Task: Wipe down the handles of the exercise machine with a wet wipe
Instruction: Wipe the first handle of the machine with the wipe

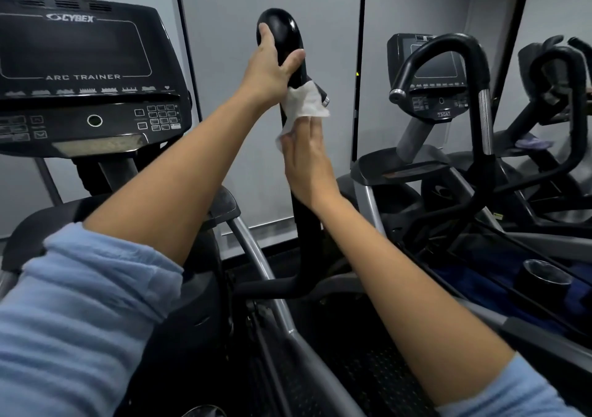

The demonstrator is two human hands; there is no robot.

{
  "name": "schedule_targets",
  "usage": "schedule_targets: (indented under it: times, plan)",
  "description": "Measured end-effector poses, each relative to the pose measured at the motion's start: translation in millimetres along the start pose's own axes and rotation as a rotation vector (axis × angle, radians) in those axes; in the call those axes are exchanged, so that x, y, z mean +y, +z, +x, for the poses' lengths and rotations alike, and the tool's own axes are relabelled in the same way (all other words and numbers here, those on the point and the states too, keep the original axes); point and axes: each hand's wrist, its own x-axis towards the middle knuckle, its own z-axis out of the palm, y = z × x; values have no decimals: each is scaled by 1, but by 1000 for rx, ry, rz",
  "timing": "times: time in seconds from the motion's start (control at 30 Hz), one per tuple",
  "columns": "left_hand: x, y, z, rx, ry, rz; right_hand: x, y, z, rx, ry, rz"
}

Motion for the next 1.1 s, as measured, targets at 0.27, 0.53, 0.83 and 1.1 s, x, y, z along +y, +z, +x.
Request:
schedule_targets:
  times: [0.27, 0.53, 0.83, 1.1]
  plan:
    - [5, -1, -2, -26, -37, -18, 17, 10, -86, -50, 15, -5]
    - [2, 1, 4, -32, -46, -62, -7, -14, 11, -57, 268, 230]
    - [1, 2, 6, -36, -47, -80, 1, -8, -37, -72, 295, 200]
    - [1, 2, 4, -43, -55, -93, 2, -13, -9, -63, 348, 276]
